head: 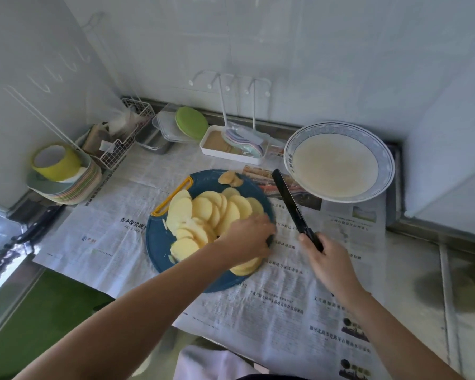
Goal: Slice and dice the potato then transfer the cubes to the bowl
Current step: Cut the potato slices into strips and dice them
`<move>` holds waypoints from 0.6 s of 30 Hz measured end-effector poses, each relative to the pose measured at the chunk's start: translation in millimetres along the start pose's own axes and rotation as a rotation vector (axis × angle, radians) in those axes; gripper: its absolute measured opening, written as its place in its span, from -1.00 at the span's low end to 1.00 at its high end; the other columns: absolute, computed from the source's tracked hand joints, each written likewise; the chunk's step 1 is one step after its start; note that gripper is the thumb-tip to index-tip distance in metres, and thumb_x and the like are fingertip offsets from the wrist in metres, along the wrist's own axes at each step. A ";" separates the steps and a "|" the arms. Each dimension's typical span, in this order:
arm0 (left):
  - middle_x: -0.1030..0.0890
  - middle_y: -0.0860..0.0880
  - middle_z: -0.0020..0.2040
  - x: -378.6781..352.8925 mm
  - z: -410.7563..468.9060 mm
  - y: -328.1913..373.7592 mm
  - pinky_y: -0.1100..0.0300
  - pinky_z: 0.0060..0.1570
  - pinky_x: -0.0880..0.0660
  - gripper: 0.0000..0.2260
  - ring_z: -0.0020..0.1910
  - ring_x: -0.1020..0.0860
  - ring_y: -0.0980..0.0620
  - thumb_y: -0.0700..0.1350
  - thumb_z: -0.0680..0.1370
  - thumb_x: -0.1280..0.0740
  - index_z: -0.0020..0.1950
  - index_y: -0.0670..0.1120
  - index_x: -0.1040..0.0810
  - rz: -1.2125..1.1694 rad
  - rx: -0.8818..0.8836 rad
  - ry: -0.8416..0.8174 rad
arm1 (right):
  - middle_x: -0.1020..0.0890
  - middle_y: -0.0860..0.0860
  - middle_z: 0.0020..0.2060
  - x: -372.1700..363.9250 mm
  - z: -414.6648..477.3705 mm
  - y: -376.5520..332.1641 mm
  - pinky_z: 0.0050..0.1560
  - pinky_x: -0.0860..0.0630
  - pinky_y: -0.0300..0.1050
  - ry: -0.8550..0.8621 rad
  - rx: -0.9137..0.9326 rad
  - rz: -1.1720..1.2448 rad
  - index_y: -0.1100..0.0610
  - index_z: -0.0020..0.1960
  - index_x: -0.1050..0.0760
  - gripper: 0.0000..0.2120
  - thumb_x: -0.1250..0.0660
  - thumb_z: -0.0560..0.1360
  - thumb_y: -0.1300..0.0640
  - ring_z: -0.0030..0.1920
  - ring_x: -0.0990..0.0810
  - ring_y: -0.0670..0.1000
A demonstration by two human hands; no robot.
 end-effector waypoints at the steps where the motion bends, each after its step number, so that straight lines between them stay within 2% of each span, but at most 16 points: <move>1: -0.42 -0.02 0.25 4.9 7.6 -3.2 0.15 0.04 -0.42 -0.63 0.25 -0.38 -0.02 0.02 0.57 -0.30 0.35 -0.03 -0.42 -0.032 0.031 0.071 | -0.37 -0.05 -0.52 -0.2 1.2 0.8 -0.56 -0.19 -0.29 0.002 -0.005 0.003 0.27 -0.23 -0.44 -0.54 -0.23 0.55 -0.14 -0.58 -0.26 -0.15; 2: -0.43 -0.02 0.25 9.2 15.6 -8.4 0.14 0.07 -0.42 -0.64 0.25 -0.37 -0.02 0.00 0.57 -0.28 0.35 -0.02 -0.42 -0.036 0.047 0.117 | -0.37 -0.04 -0.51 0.0 2.1 1.5 -0.55 -0.19 -0.27 0.006 -0.011 0.002 0.26 -0.23 -0.44 -0.54 -0.23 0.55 -0.14 -0.57 -0.26 -0.13; 4: -0.39 -0.03 0.36 10.0 32.9 -23.0 0.06 0.24 -0.38 -0.55 0.33 -0.32 -0.05 0.00 0.55 -0.30 0.43 -0.01 -0.35 0.038 0.040 0.077 | -0.37 -0.02 -0.51 1.4 3.7 2.8 -0.55 -0.19 -0.26 0.010 -0.019 0.006 0.26 -0.23 -0.45 -0.55 -0.23 0.55 -0.13 -0.56 -0.26 -0.11; 7: -0.25 -0.02 0.50 5.1 48.2 -38.7 -0.08 0.44 -0.13 -0.47 0.47 -0.20 -0.08 0.02 0.56 -0.27 0.51 0.02 -0.24 0.151 0.001 -0.060 | -0.34 -0.05 -0.52 3.6 4.3 1.9 -0.55 -0.18 -0.28 0.035 -0.027 0.012 0.20 -0.27 -0.42 -0.60 -0.24 0.57 -0.09 -0.57 -0.25 -0.13; 9: -0.19 0.00 0.53 1.9 51.1 -43.7 -0.14 0.44 -0.07 -0.50 0.48 -0.17 -0.07 0.03 0.60 -0.19 0.53 0.04 -0.18 0.179 0.009 -0.058 | -0.32 -0.08 -0.54 3.4 5.4 1.0 -0.56 -0.17 -0.30 0.047 -0.007 -0.009 0.13 -0.32 -0.38 -0.62 -0.24 0.57 -0.07 -0.59 -0.24 -0.15; 11: -0.20 0.00 0.53 -3.5 48.6 -47.8 -0.14 0.43 -0.08 -0.51 0.48 -0.17 -0.08 0.03 0.61 -0.16 0.53 0.06 -0.16 0.169 0.046 -0.026 | -0.32 -0.08 -0.54 1.8 5.8 1.7 -0.56 -0.16 -0.32 0.041 -0.003 -0.010 0.13 -0.33 -0.37 -0.62 -0.24 0.57 -0.07 -0.59 -0.23 -0.15; 15: -0.35 -0.03 0.42 -12.5 43.1 -55.4 0.01 0.42 -0.12 -0.55 0.40 -0.26 -0.07 0.03 0.58 -0.17 0.47 0.00 -0.28 0.153 0.160 0.082 | -0.33 -0.10 -0.55 -1.9 8.6 1.2 -0.57 -0.17 -0.34 0.022 -0.004 0.001 0.15 -0.32 -0.38 -0.63 -0.25 0.57 -0.05 -0.60 -0.26 -0.15; 18: -0.39 -0.06 0.36 -11.9 38.9 -64.9 0.02 0.41 -0.14 -0.59 0.35 -0.31 -0.10 0.01 0.57 -0.17 0.41 -0.05 -0.34 0.160 0.255 0.111 | -0.33 -0.10 -0.56 -3.5 11.2 -2.6 -0.58 -0.18 -0.33 0.009 -0.008 0.022 0.15 -0.31 -0.38 -0.64 -0.26 0.58 -0.02 -0.61 -0.27 -0.15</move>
Point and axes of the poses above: each hand's wrist, its own z-axis towards the middle knuckle, its own x-axis out of the back of the hand, y = z × x, the point moved 1 cm from there along z, towards the middle knuckle
